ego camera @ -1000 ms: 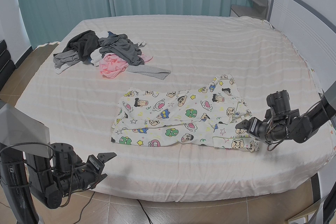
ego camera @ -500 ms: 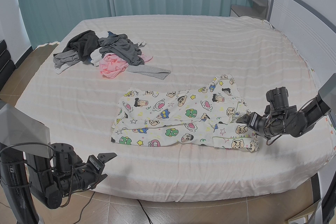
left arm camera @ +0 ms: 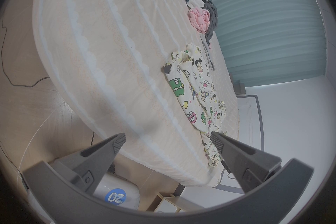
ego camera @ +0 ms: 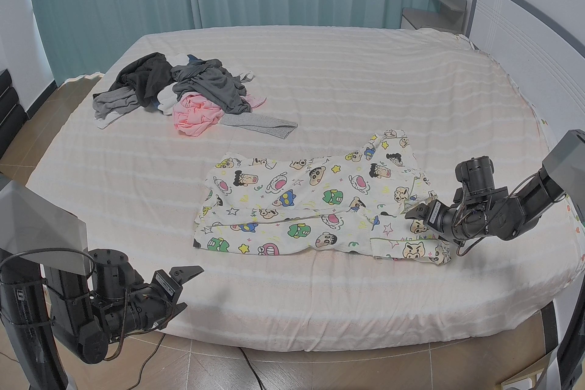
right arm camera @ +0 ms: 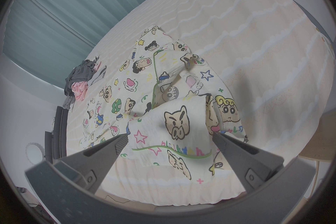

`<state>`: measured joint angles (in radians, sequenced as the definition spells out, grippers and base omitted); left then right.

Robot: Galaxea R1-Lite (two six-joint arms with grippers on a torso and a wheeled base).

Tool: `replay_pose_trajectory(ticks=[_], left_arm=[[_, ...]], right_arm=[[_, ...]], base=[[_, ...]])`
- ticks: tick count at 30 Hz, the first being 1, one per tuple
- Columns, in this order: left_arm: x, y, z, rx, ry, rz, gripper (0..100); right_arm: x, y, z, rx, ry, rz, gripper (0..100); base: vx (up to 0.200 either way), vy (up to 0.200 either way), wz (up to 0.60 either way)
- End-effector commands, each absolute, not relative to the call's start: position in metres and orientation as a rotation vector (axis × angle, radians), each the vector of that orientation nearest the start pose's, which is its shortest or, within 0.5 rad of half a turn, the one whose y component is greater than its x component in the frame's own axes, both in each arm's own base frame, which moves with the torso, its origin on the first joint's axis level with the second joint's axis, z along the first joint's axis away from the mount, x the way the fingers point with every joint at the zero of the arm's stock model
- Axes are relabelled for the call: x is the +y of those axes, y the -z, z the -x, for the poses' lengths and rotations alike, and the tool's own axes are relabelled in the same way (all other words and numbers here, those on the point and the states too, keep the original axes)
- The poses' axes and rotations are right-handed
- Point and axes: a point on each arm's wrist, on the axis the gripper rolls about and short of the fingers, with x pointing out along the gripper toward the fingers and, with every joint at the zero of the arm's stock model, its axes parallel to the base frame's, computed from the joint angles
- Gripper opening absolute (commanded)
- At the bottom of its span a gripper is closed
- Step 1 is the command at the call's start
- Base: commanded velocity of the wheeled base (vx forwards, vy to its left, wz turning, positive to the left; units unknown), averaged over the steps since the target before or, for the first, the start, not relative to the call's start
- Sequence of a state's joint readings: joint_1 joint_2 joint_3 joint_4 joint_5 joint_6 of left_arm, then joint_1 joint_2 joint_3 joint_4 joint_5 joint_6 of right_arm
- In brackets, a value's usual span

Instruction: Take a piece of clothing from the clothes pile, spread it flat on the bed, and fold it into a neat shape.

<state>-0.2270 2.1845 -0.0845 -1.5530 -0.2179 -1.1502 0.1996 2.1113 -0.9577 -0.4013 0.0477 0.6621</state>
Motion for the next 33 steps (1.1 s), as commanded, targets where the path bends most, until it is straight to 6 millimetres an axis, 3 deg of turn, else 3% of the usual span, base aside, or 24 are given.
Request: replay_pose_trajectory(ticks=[1, 2, 22, 25, 33], left_arm=[[-0.058, -0.005, -0.231, 0.724, 0.079, 1.1, 100], [-0.058, -0.005, -0.231, 0.723, 0.077, 1.1, 100], [-0.058, -0.005, -0.231, 0.723, 0.077, 1.1, 100], [-0.058, -0.005, -0.231, 0.723, 0.077, 1.1, 100], [-0.058, -0.005, -0.231, 0.723, 0.077, 1.1, 100]], right_arm=[[0.075, -0.053, -0.362, 0.813, 0.026, -0.567, 100], [0.075, -0.052, -0.362, 0.815, 0.028, -0.569, 0], [0.06, -0.052, -0.361, 0.812, 0.063, -0.555, 0], [0.05, -0.043, -0.364, 0.824, 0.09, -0.542, 0], [0.048, -0.034, -0.365, 0.85, 0.108, -0.544, 0]], base=[[0.0, 0.0, 0.0], [0.0, 0.0, 0.0], [0.0, 0.0, 0.0], [0.0, 0.0, 0.0], [0.0, 0.0, 0.0]])
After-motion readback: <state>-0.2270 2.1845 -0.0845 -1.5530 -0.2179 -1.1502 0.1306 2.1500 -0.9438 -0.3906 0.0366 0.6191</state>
